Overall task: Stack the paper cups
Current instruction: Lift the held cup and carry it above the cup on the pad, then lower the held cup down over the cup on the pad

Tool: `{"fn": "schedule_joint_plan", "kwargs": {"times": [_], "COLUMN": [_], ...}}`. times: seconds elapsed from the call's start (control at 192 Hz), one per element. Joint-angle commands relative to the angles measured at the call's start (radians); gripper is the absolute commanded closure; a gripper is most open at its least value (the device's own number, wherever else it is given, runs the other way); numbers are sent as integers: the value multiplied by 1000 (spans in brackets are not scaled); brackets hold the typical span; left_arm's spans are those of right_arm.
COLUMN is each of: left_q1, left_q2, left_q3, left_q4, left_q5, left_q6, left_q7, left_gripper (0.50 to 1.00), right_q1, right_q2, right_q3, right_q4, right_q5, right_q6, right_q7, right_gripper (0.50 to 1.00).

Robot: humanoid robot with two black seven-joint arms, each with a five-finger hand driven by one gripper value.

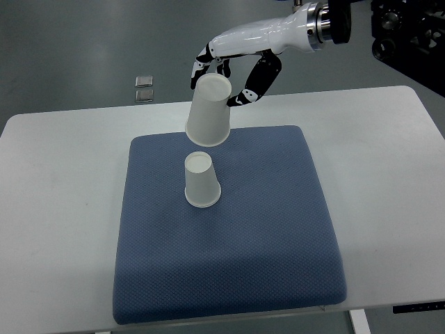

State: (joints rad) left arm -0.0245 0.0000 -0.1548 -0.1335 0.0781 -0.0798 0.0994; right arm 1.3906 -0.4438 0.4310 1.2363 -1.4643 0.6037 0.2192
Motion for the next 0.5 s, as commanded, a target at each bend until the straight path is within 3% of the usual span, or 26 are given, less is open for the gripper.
{"fn": "schedule_joint_plan", "kwargs": {"times": [0.0,0.177,0.494], "left_q1": [0,0,0], "left_q2": [0,0,0], "left_q3": [0,0,0], "left_q4": [0,0,0], "left_q5": [0,0,-1], "left_q6": [0,0,0], "left_q7": [0,-3,-3], "left_gripper": [500,500,500], "right_q1": [1,-1,-21], "right_q2": [31,94,172], "right_q3": [-3,-3,-8], "right_q4": [-14,-73,-84], "right_q5": [-1,1,-4], "right_q6": [2,7,7], "right_q7": [-11,-18,-40], "right_gripper": [932,936,932]}}
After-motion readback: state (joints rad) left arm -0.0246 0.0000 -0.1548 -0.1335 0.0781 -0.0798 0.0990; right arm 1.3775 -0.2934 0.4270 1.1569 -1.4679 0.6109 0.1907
